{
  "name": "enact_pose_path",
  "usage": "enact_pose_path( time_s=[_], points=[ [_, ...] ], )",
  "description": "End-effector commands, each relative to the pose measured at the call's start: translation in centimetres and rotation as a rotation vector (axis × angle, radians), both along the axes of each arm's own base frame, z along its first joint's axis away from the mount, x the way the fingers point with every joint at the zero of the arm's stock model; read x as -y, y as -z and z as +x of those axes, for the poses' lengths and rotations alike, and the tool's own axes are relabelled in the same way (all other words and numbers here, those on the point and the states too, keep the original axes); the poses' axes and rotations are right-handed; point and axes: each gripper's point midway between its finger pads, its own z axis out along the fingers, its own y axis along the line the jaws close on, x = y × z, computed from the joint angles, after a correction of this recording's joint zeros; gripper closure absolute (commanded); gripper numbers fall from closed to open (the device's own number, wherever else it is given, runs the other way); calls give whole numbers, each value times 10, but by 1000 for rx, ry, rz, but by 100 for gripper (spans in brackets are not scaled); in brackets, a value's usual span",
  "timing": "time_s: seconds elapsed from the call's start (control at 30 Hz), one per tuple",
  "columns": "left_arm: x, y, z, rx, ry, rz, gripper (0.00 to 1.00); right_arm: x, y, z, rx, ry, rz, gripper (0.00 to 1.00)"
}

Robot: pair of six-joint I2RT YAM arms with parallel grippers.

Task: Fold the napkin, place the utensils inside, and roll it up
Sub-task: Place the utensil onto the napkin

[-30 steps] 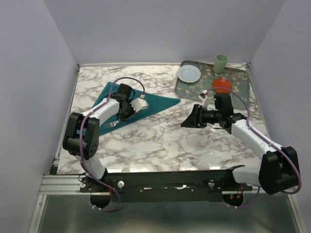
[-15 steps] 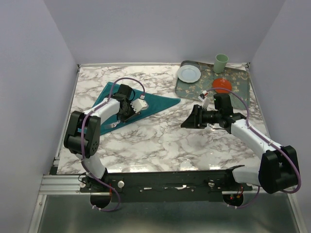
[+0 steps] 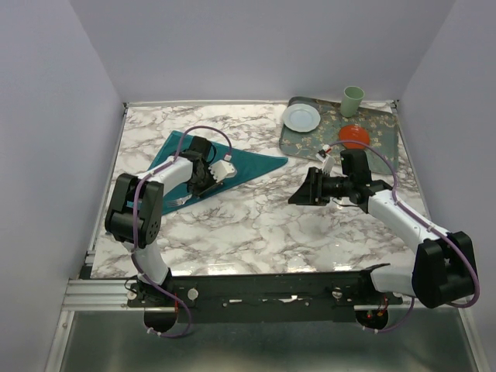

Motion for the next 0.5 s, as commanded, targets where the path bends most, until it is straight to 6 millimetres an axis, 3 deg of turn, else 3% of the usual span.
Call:
enact_pose_path(
  time_s=[0.0,0.47],
  points=[
    [-9,1,5,13,-13,14,100,-2,-5,0,6,-25,10,37],
    [-8,4,6,13,-16,13,80,-2,-4,-1,0,-29,13,38]
  ],
)
